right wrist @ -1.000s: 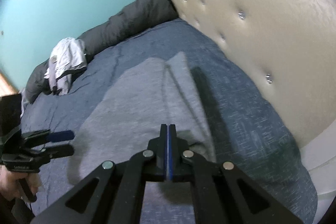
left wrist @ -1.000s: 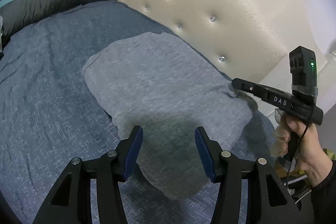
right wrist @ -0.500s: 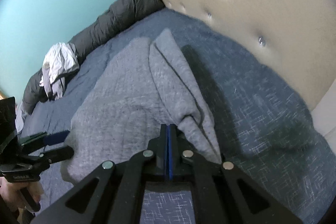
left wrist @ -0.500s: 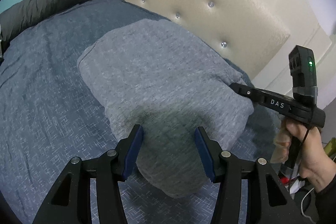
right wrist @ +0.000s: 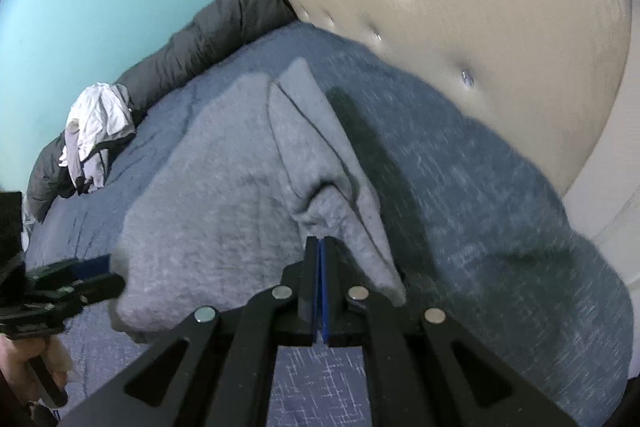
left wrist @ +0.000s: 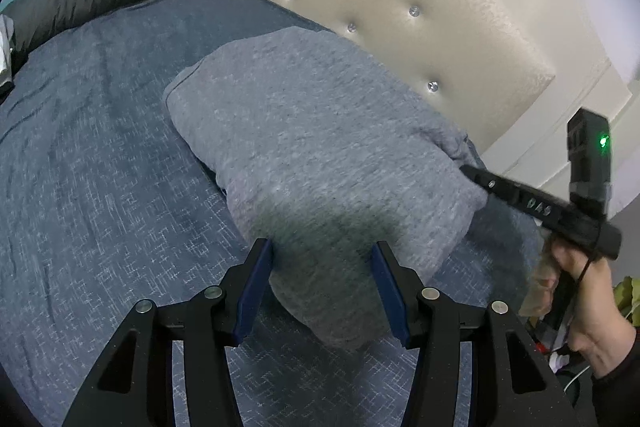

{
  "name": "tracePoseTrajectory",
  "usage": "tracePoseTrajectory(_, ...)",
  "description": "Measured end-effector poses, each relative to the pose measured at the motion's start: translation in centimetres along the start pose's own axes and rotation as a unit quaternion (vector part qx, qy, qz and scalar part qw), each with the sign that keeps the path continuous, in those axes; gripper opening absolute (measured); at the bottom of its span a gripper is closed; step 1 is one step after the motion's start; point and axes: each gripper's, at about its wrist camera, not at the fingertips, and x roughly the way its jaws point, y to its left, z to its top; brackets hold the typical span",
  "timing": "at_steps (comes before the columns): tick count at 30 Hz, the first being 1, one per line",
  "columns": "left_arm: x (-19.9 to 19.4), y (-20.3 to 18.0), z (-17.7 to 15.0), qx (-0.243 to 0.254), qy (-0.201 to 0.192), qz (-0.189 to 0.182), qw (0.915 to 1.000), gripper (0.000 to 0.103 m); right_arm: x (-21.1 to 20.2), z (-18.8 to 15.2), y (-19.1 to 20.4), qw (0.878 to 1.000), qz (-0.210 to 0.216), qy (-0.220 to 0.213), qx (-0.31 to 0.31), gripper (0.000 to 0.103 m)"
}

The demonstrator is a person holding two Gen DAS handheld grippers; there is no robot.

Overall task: Fold clothes
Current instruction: 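Lower the sweatshirt onto the bed near the headboard and open both grippers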

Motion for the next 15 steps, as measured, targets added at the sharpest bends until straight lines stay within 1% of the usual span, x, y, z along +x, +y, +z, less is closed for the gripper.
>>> tracePoseTrajectory(3, -0.1, -0.1, 0.2, -0.001, 0.005, 0.002, 1.0000, 0.056, -0.2, -0.5, 0.2, 1.000, -0.006, -0.002, 0.011, 0.000)
tracePoseTrajectory(5, -1.0, 0.0, 0.3, -0.006, -0.002, -0.001, 1.0000, 0.056, -1.3, -0.7, 0.7, 1.000, -0.007, -0.015, 0.019, 0.000)
tracePoseTrajectory(9, -2.7, -0.1, 0.1, -0.010, -0.014, -0.002, 0.9998, 0.056, -3.5, -0.6, 1.9, 0.999, -0.018, -0.038, 0.006, 0.000)
tracePoseTrajectory(15, -5.6, -0.9, -0.3, -0.013, -0.027, -0.004, 0.9995, 0.056, -6.5, -0.7, 3.1, 0.998, -0.017, -0.056, 0.003, 0.000)
